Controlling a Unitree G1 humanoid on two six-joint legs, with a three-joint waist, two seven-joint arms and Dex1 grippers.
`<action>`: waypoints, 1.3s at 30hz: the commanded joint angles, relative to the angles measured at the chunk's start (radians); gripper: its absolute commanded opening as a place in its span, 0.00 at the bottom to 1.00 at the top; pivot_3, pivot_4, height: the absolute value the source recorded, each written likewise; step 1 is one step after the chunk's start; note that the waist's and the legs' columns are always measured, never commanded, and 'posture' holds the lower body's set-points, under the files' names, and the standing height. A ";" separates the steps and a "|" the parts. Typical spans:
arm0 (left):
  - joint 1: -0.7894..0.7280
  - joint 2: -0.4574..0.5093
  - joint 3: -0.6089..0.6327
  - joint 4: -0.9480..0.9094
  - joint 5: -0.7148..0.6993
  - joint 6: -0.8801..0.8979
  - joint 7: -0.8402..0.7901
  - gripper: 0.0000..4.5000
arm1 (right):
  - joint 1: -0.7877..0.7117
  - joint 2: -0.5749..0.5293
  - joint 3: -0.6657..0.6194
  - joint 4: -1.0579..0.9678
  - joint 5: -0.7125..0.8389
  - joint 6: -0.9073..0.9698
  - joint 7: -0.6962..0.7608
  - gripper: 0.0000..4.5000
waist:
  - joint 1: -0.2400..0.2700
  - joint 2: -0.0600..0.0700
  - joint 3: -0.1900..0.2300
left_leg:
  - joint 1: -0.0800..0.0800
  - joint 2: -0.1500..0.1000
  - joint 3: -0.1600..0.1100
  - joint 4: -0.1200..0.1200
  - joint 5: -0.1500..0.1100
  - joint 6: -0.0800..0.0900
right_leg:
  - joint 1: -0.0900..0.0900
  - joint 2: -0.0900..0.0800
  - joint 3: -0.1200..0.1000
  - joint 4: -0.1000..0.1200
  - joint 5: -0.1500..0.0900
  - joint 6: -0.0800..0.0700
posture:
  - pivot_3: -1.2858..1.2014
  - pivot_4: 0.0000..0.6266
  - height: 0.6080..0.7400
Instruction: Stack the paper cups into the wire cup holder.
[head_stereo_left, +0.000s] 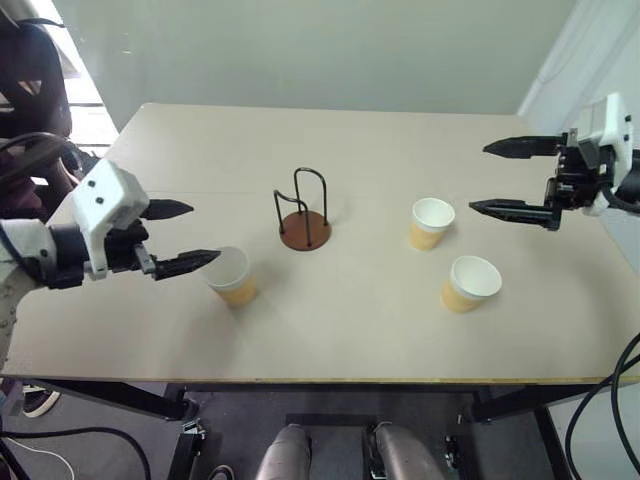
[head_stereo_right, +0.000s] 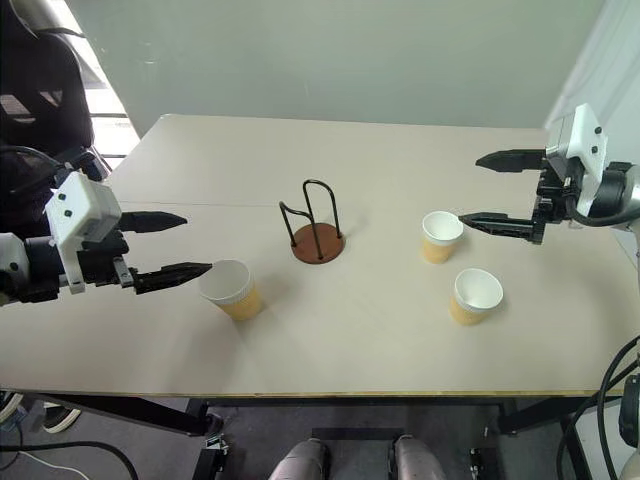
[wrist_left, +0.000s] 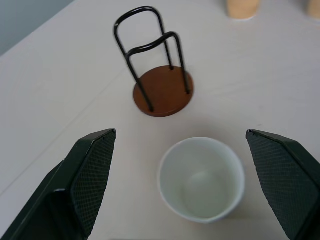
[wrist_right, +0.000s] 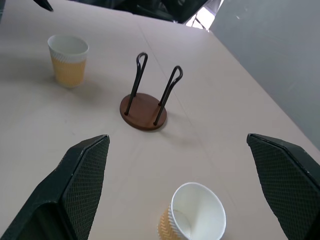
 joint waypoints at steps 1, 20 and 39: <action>-0.034 0.005 0.002 0.005 0.021 -0.022 0.016 0.99 | -0.006 -0.028 -0.052 -0.041 0.032 0.002 0.004 1.00 | 0.000 0.000 0.000 | 0.000 0.000 0.000 0.000 0.000 0.000 | 0.000 0.000 0.000 0.000 0.000 0.000 | 0.52 0.24 1.00; -0.443 -0.291 -0.421 -0.022 0.044 0.311 0.162 0.99 | 0.076 -0.067 -0.084 -0.098 0.055 0.014 0.009 1.00 | 0.013 0.000 0.000 | -0.003 -0.002 0.000 0.010 0.001 0.001 | 0.005 -0.001 0.001 -0.003 0.004 0.007 | 0.52 0.24 1.00; -0.482 -0.497 -0.508 -0.058 0.152 0.550 0.473 0.99 | 0.114 -0.080 -0.107 -0.137 0.071 0.029 -0.025 1.00 | 0.016 0.000 0.000 | -0.002 -0.005 0.010 0.020 -0.001 0.008 | 0.013 0.000 0.014 -0.016 0.014 0.022 | 0.52 0.24 1.00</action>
